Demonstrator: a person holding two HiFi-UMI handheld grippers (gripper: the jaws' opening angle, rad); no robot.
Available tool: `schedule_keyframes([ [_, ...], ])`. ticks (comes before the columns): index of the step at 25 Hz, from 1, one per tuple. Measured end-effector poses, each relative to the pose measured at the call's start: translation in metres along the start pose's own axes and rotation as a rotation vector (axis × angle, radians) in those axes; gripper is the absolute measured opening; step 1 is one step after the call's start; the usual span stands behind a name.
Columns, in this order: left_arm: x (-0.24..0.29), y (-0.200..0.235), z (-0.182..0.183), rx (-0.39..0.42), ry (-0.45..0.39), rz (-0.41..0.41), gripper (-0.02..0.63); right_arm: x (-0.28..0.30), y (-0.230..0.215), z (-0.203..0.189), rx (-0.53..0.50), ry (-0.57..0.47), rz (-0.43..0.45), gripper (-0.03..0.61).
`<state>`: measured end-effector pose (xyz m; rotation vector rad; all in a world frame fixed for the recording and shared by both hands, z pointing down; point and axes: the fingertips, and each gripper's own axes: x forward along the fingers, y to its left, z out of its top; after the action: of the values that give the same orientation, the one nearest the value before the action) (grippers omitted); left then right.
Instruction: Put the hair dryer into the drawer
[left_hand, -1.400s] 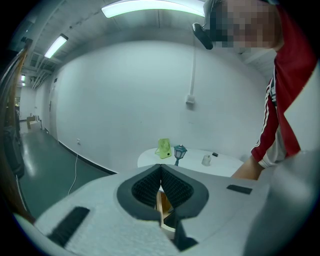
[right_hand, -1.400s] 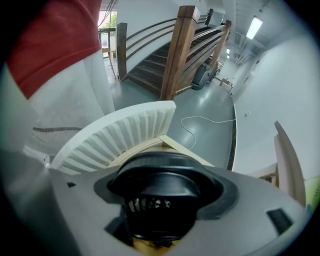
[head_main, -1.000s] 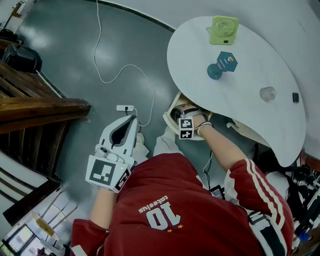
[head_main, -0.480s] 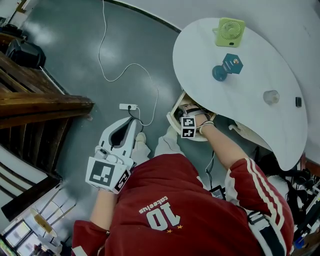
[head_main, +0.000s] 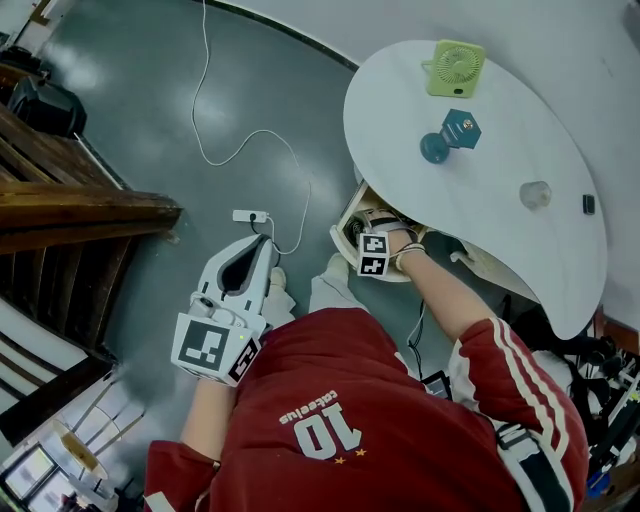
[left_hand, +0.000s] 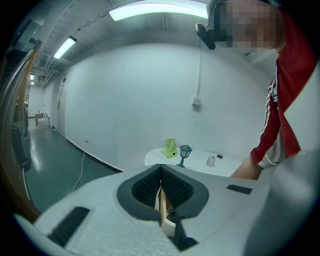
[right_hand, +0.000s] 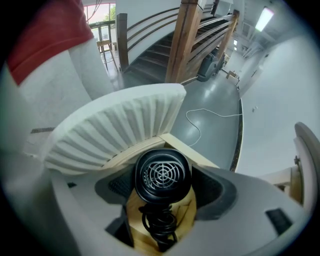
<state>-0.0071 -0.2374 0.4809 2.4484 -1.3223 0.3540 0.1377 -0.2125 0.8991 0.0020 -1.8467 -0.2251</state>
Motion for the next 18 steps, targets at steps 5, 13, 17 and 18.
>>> schedule_keyframes([
  [5,-0.002,-0.001,0.006,0.000,-0.035,-0.017,0.000,-0.016,-0.003,-0.004,0.072,-0.003,-0.020,0.350],
  [13,-0.002,0.006,0.029,0.016,-0.102,-0.090,0.000,-0.068,-0.013,-0.006,0.398,-0.035,-0.161,0.348],
  [17,0.009,0.002,0.045,0.039,-0.136,-0.165,0.002,-0.091,-0.011,-0.010,0.533,-0.029,-0.232,0.348],
  [18,0.010,0.000,0.048,0.048,-0.143,-0.184,0.000,-0.097,-0.010,-0.011,0.572,-0.030,-0.251,0.348],
])
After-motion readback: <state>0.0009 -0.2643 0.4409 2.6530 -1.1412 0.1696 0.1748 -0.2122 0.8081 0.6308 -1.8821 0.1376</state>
